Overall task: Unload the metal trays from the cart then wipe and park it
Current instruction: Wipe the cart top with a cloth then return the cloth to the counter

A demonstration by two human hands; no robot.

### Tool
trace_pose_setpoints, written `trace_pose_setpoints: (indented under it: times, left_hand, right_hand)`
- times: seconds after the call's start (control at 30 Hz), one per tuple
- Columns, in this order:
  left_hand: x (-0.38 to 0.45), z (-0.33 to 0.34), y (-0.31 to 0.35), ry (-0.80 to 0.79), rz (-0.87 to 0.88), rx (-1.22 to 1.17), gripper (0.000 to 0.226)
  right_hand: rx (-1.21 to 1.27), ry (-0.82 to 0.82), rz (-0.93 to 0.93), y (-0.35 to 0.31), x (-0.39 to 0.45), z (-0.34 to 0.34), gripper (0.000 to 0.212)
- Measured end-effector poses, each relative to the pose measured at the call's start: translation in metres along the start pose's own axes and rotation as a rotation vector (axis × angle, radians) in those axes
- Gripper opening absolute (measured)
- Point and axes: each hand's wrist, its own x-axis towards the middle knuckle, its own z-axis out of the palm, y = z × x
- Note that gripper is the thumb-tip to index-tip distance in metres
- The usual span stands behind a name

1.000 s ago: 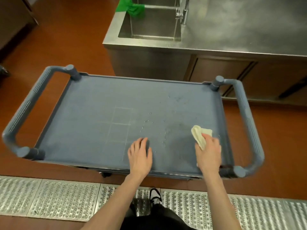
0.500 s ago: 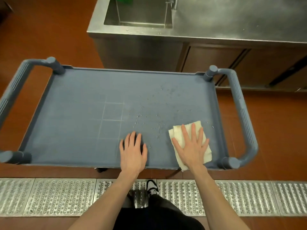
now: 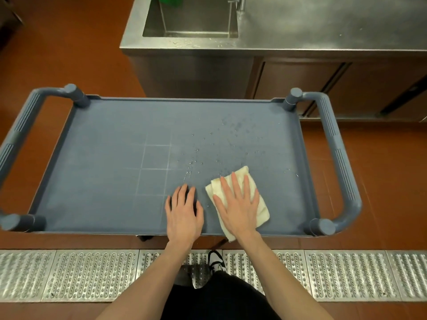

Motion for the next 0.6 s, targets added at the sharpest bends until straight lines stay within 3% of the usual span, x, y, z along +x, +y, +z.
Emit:
trace_pose_setpoints:
  times: [0.27,0.6]
  left_hand:
    - [0.000,-0.008,-0.005,-0.016,-0.021,-0.082,0.046]
    - [-0.001,-0.007,-0.005,0.014,-0.028,-0.100,0.045]
  right_hand:
    - [0.001,0.025,0.166,0.025,0.001,-0.006,0.061]
    - [-0.007,0.116,0.481,0.100,-0.002,-0.031,0.064]
